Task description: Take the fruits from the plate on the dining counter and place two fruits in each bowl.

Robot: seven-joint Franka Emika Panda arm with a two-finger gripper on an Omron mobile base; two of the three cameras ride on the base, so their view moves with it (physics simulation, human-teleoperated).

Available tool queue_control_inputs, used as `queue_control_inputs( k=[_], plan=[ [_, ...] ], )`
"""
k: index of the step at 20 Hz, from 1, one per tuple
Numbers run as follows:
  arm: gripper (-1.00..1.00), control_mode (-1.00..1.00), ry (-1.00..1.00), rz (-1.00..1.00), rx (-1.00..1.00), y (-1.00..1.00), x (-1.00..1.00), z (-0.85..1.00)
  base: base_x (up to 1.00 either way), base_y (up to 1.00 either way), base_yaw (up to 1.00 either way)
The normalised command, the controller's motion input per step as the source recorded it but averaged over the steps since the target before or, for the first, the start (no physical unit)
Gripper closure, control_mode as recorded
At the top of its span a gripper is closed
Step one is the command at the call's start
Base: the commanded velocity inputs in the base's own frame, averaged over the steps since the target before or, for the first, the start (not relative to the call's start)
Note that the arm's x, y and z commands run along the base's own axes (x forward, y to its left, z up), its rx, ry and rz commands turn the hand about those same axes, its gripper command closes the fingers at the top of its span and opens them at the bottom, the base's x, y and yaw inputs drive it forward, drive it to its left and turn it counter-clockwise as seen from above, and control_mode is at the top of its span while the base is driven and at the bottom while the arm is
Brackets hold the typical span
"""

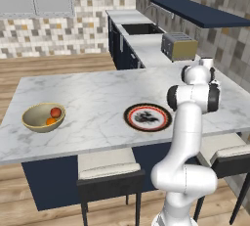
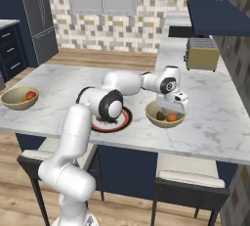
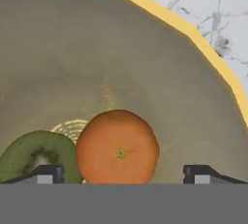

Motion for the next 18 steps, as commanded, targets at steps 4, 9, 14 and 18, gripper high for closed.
queue_control_inputs(
  k=[4,9,14,18],
  plan=[
    [-1.0,-1.0,-0.1,0.0,0.0,0.11,-0.37,0.67,0.0,0.0,0.0],
    [-1.0,-1.0,-0.08,0.0,0.01,0.3,-0.75,0.42,0.0,0.0,0.0],
    [-1.0,-1.0,-0.06,0.03,-0.02,0.69,-0.72,0.18,0.0,0.0,0.0],
    [-1.0,-1.0,-0.15,0.01,-0.05,0.85,-0.68,0.02,0.0,0.0,0.0]
  ],
)
